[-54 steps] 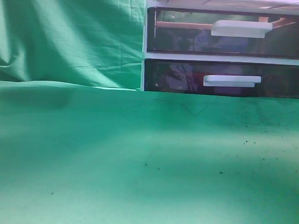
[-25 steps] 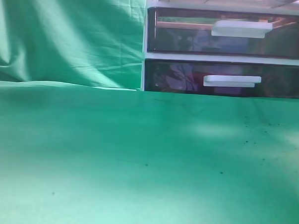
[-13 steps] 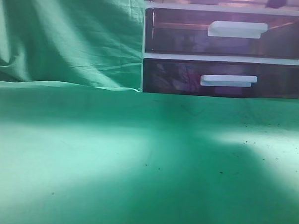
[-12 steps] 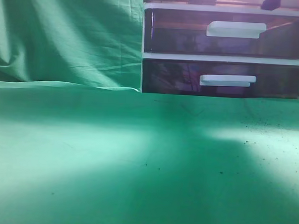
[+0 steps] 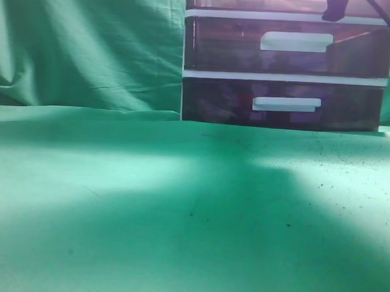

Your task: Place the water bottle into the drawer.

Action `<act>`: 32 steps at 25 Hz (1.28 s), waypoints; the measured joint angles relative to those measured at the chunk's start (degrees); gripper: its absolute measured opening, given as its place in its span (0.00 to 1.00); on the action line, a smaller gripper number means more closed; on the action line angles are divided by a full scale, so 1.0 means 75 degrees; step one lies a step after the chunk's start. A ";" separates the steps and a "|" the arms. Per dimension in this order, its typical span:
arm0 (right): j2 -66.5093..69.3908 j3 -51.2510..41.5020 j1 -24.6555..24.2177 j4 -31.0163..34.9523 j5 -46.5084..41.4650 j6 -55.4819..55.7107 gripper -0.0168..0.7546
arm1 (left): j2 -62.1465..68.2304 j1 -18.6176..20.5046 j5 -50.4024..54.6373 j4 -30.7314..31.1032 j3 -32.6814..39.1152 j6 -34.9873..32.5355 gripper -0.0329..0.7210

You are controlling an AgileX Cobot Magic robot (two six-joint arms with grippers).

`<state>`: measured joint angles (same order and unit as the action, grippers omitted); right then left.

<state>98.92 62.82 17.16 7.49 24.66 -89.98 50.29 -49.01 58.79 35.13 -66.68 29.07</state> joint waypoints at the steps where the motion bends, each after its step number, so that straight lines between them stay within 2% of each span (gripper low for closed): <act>1: -0.0014 0.0000 0.0015 0.0018 0.0000 0.0059 0.27 | 0.0000 0.0000 -0.0016 0.0074 0.0000 0.0052 0.04; 5: -0.0255 -0.0334 0.0092 0.0034 0.0032 0.0101 0.49 | 0.0000 0.0000 -0.0047 0.0245 0.0000 0.0140 0.04; 6: -0.0310 -0.0460 0.0122 0.0034 0.0032 0.0101 0.51 | 0.0000 0.0000 -0.0061 0.0261 0.0000 0.0140 0.04; 10: -0.0566 -0.0982 0.0247 0.0065 0.0229 0.0101 0.49 | 0.0000 0.0000 -0.0051 0.0327 0.0000 0.0154 0.04; 11: -0.0651 -0.1121 0.0278 0.0127 0.0315 0.0101 0.55 | 0.0000 0.0000 -0.0051 0.0327 0.0000 0.0152 0.04; 13: -0.0836 -0.1357 0.0434 0.0276 0.0524 0.0101 0.53 | 0.0000 0.0000 -0.0051 0.0327 0.0000 0.0183 0.04; 16: -0.1249 -0.1766 0.0893 0.1041 0.0974 0.0114 0.53 | 0.0000 0.0000 -0.0095 0.0349 0.0000 0.0198 0.04; 19: -0.1764 -0.2079 0.1713 0.2891 0.1560 0.0114 0.53 | -0.0145 0.0000 -0.0502 0.0151 0.0094 0.0201 0.04; 22: -0.2473 -0.2172 0.2684 0.4969 0.1794 -0.0162 0.53 | -0.0755 0.0000 -0.1166 -0.0340 0.0624 0.0201 0.04; 26: -0.3564 -0.2216 0.3984 0.7808 0.1711 -0.1397 0.18 | -0.1994 0.0000 -0.1542 -0.0659 0.1637 0.0201 0.04; 29: -0.4352 -0.2229 0.4781 1.0089 0.1760 -0.2598 0.02 | -0.3010 0.0000 -0.1588 -0.0865 0.2332 0.0140 0.04; 32: -0.5133 -0.2229 0.5324 1.2225 0.1979 -0.3577 0.02 | -0.4136 0.0000 -0.1606 -0.1094 0.3079 -0.0122 0.04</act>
<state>60.42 46.10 57.09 99.18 39.50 -116.81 19.27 -49.01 46.75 26.92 -43.58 28.16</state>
